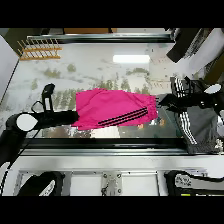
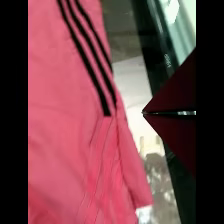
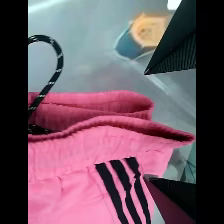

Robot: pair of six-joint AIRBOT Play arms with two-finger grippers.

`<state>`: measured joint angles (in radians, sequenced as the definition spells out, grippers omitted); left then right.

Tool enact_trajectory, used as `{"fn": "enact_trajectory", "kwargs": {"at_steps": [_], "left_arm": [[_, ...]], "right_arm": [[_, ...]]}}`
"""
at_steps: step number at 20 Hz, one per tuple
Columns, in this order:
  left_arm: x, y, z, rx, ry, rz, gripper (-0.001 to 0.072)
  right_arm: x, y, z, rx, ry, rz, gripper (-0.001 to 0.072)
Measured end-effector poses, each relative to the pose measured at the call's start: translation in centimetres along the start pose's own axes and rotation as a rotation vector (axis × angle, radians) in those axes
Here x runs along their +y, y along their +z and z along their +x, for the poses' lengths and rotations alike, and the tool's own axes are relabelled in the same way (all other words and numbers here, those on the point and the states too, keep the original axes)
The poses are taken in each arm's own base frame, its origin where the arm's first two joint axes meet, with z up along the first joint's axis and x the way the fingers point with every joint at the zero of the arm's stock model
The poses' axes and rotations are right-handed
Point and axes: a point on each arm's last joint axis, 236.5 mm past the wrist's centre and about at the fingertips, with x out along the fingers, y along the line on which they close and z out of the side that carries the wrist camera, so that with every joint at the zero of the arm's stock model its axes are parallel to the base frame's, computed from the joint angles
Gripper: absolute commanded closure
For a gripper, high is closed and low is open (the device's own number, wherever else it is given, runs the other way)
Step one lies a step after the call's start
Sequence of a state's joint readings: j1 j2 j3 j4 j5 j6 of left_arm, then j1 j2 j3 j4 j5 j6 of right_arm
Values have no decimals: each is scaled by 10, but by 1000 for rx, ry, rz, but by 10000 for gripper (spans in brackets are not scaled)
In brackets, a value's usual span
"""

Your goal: Fold the clothes and pants, and hang the long-sleeved shirts on hangers.

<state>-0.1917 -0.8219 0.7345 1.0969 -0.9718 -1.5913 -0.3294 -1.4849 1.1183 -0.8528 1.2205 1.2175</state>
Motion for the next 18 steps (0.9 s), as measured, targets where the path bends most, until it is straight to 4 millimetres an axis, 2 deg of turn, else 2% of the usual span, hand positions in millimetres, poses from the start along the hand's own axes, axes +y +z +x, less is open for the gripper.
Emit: {"fn": "enact_trajectory", "kwargs": {"at_steps": [5, 9, 12, 18], "left_arm": [[-32, -25, 24, 95, -39, 11, 702], [-52, -22, 34, 125, -58, 32, 701], [-63, -13, 40, 132, -66, 43, 702], [-68, -11, 45, 162, -64, 47, 702]], "right_arm": [[-13, -5, 38, 70, 122, 7, -7], [-19, -10, 58, 106, 166, 17, -6], [-8, -11, 71, 119, 219, 22, -5], [22, -20, 99, 162, 288, 10, 6]]}}
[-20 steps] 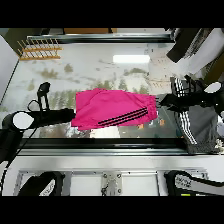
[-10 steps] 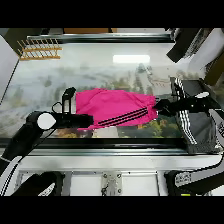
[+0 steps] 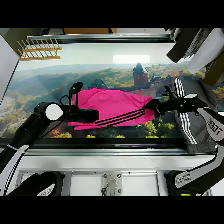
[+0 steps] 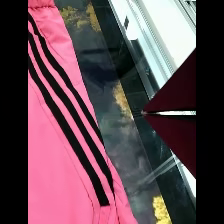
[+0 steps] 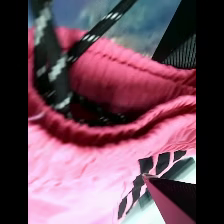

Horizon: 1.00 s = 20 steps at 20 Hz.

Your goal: Fold the clothes and pants, and hang the long-sleeved shirts on hangers.

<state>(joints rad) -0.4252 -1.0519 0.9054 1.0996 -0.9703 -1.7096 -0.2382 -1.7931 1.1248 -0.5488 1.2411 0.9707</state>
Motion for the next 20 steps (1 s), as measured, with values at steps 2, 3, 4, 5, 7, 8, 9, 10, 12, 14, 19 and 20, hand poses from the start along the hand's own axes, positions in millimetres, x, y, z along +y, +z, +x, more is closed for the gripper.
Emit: {"fn": "enact_trajectory", "kwargs": {"at_steps": [2, 3, 4, 5, 7, 8, 9, 10, 12, 14, 19, 20], "left_arm": [[0, -1, 0, 7, 1, 0, 701], [0, -1, 0, 7, 1, 0, 702], [0, -1, 1, 10, 1, 1, 701], [0, -1, 1, 11, 2, -1, 702], [0, -2, 1, 13, 1, -1, 702], [0, -2, 1, 15, 2, -1, 701], [0, -2, 1, 14, 2, -1, 701], [0, -2, 1, 15, 2, 0, 701], [0, -2, 1, 15, 2, 0, 702], [0, -2, 1, 14, 2, -1, 701], [1, -2, 1, 14, 6, 2, 702], [1, -2, 1, 13, 6, 2, 701]], "right_arm": [[5, -2, 9, 11, 8, -11, 279], [3, -2, 14, 12, -3, -26, 521], [2, -3, 17, 18, -9, -40, 649], [10, -3, 20, 17, 14, -51, 685], [22, 1, 22, 1, 57, -81, 687], [28, 1, 22, -3, 77, -96, 688], [35, 4, 21, -15, 100, -110, 689], [43, 8, 18, -29, 113, -130, 688], [58, 21, 2, -77, 110, -175, 689], [71, 48, -32, -183, 62, -198, 689], [83, 119, -196, -658, -107, -125, 689], [82, 124, -237, -763, -133, -95, 689]]}}
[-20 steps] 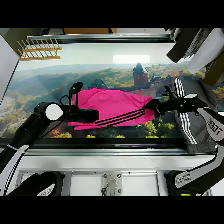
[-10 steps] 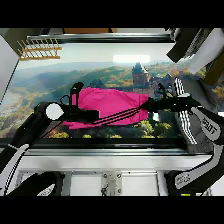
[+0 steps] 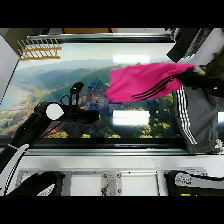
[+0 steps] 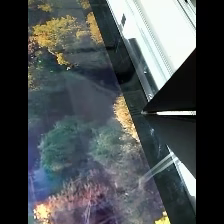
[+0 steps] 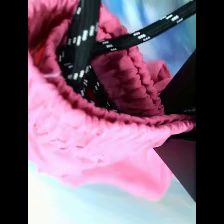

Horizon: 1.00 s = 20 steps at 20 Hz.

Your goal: Fold the clothes and pants, and hang the long-sleeved shirts on hangers.

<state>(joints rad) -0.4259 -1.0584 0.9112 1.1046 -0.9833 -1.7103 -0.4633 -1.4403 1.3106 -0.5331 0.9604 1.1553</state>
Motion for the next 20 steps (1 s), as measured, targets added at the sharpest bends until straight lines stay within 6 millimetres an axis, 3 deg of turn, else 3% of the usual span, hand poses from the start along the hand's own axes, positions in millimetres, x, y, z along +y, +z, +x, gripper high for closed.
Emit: {"fn": "enact_trajectory", "kwargs": {"at_steps": [3, 5, 7, 10, 14, 20], "left_arm": [[0, 3, 0, -11, 1, 2, 701], [0, 5, 0, -21, 0, 3, 702], [0, 6, 0, -26, -1, 11, 701], [0, 7, 0, -30, -1, 24, 701], [0, 8, 0, -33, -2, 34, 702], [0, 5, 0, -24, 0, 53, 701]], "right_arm": [[-27, 57, -75, -214, -129, 56, 690], [-45, 69, -118, -291, -221, 93, 690], [-63, 64, -150, -314, -324, 130, 690], [-86, 31, -176, -257, -455, 200, 690], [-113, -35, -197, -134, -619, 324, 688], [-139, -124, -212, 4, -769, 458, 687]]}}
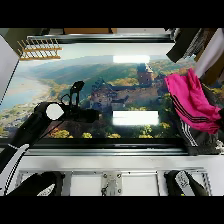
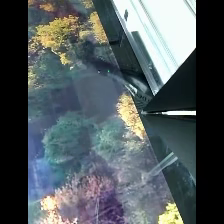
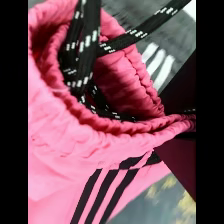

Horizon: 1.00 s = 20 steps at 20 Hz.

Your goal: Fold the clothes and pants, and hang the long-sleeved shirts on hangers.

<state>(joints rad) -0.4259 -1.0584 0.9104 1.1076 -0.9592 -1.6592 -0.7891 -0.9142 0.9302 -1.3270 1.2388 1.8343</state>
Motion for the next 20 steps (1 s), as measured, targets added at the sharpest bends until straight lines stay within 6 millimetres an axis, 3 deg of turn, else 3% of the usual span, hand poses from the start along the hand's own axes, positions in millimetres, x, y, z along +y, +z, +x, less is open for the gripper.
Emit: {"fn": "enact_trajectory", "kwargs": {"at_steps": [4, 8, 9, 10, 11, 14, 17, 20], "left_arm": [[6, -11, 5, 29, 9, -7, 702], [11, -21, 11, 58, 16, -17, 701], [12, -23, 11, 61, 17, -16, 701], [12, -23, 12, 62, 17, -17, 701], [13, -24, 12, 63, 18, -17, 701], [13, -24, 12, 65, 18, -18, 702], [13, -24, 13, 64, 19, -18, 701], [13, -24, 13, 61, 18, -19, 701]], "right_arm": [[-20, -31, 12, 72, -53, 21, 684], [-30, -43, 11, 87, -80, 21, 672], [-33, -45, 9, 84, -91, 15, 593], [-38, -46, 6, 80, -110, 7, 355], [-43, -47, 3, 78, -132, -2, 180], [-50, -48, -5, 64, -159, -78, 163], [-31, -35, -19, -12, -109, -207, 163], [37, -37, -33, -85, 73, -422, 163]]}}
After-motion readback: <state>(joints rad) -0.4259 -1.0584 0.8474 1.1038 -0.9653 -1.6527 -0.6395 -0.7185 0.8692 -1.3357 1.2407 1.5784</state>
